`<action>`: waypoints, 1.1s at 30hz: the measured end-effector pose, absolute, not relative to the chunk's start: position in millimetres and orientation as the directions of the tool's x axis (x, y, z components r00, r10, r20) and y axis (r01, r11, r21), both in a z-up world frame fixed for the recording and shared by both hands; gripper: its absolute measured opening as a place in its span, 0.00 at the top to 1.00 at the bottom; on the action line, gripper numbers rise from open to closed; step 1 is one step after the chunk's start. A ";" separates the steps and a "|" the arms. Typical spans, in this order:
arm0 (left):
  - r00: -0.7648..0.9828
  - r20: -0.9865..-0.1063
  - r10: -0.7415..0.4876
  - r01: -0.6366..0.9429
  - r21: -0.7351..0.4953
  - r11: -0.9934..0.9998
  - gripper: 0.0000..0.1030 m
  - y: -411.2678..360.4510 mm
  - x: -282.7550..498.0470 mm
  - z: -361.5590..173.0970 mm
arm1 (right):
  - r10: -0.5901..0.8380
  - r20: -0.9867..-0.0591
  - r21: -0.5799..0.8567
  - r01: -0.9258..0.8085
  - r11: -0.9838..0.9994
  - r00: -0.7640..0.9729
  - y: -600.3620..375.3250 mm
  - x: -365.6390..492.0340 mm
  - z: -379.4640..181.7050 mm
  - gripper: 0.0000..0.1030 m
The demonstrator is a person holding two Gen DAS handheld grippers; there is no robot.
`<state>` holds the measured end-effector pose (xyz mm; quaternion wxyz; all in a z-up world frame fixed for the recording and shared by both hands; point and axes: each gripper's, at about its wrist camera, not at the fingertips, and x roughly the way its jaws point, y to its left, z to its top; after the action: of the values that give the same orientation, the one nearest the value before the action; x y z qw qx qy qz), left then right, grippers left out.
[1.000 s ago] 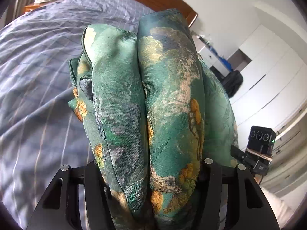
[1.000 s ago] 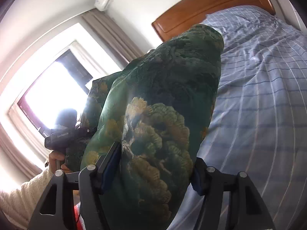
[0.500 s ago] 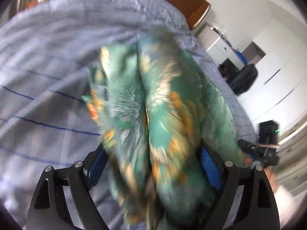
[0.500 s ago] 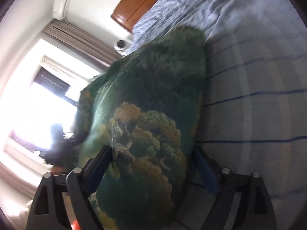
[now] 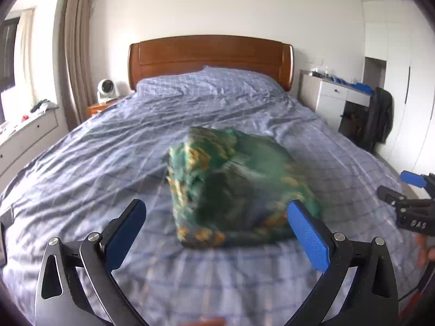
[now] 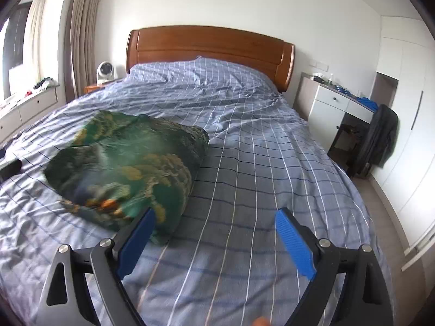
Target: Fold large clothes
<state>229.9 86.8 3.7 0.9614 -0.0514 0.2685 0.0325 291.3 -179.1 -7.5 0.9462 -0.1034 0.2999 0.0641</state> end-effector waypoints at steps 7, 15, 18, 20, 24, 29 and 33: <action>0.816 -0.578 0.022 -0.100 -0.104 0.990 0.00 56.8 198.6 6.5 | 0.026 -0.578 -0.183 -0.161 0.970 0.816 -169.9 242.7 -1.0 0.11; 0.801 -0.588 0.117 -0.165 -0.029 0.986 0.00 34.8 161.7 12.3 | 0.041 -0.631 -0.166 -0.186 0.968 0.775 -169.8 201.8 -2.4 0.11; 0.791 -0.590 0.161 -0.181 0.026 0.983 0.00 25.8 153.3 14.7 | 0.073 -0.640 -0.137 -0.207 0.969 0.765 -170.1 190.4 -1.9 0.11; 0.779 -0.601 0.178 -0.192 0.042 0.981 0.00 23.7 149.3 15.2 | 0.075 -0.638 -0.140 -0.211 0.967 0.766 -168.0 183.2 -1.8 0.11; 0.762 -0.620 0.187 -0.202 0.047 0.978 0.00 25.8 145.2 15.6 | 0.075 -0.637 -0.153 -0.221 0.963 0.767 -163.2 175.7 0.1 0.11; 0.753 -0.642 0.149 -0.189 0.006 0.982 0.00 31.9 144.2 16.2 | 0.078 -0.638 -0.154 -0.226 0.962 0.766 -159.7 170.5 3.5 0.11; 0.751 -0.644 0.146 -0.188 0.002 0.982 0.00 33.6 143.2 15.7 | 0.070 -0.637 -0.164 -0.225 0.960 0.767 -156.3 167.7 4.7 0.11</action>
<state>143.2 33.6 15.7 0.9352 -0.0313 0.3412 0.0893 167.7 -156.3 4.8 0.9329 -0.1162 0.3317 0.0791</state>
